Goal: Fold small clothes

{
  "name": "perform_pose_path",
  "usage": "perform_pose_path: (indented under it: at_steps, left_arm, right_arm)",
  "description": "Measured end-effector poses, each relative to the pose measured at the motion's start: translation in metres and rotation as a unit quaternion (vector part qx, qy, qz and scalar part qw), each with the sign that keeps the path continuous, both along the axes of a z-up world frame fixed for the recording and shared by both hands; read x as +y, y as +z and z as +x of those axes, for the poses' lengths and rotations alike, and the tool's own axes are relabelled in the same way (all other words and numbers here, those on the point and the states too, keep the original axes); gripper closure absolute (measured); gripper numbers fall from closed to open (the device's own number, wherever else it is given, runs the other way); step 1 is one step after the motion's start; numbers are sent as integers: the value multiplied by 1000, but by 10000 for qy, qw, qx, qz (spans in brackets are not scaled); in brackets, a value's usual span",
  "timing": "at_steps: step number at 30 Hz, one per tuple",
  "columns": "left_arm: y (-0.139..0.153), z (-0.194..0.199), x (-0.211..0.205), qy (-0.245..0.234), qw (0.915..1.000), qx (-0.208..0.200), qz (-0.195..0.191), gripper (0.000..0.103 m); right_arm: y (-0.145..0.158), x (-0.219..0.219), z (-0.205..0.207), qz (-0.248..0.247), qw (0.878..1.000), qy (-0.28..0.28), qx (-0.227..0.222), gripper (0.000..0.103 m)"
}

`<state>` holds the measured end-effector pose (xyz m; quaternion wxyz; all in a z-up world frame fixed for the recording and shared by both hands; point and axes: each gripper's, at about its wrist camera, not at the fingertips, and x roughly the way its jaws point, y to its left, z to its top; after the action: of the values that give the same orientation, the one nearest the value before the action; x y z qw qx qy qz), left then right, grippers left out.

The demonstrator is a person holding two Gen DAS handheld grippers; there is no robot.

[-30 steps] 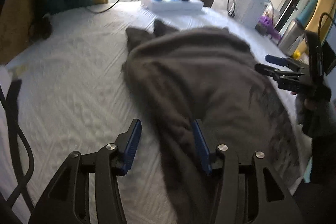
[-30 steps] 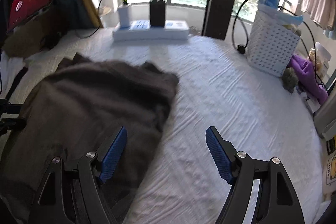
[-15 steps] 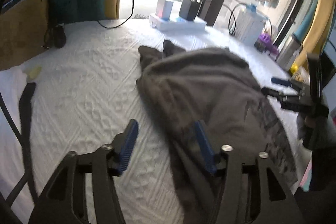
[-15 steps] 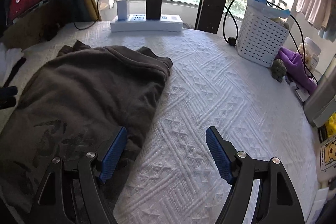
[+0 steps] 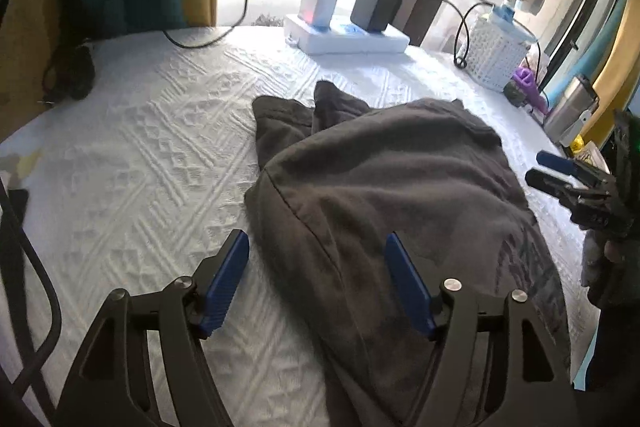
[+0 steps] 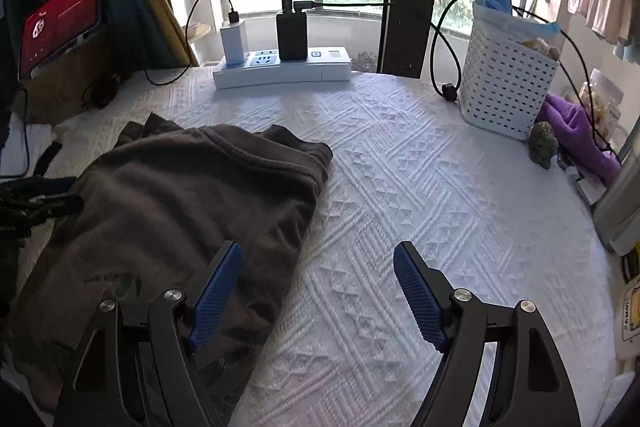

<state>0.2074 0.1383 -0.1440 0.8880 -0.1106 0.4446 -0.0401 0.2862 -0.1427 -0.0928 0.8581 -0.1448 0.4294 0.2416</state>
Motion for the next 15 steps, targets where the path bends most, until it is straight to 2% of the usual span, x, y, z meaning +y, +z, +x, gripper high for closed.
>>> perform_pose_path:
  at_steps: [7,15]
  left_arm:
    - [-1,13,-9,-213,9998,-17,58,25]
    - [-3,21,-34,-659,9975,-54,260,25]
  right_arm:
    - [-9,3,18,202,9996,39,210,23]
    - [-24,16,32,485,9974,217,493,23]
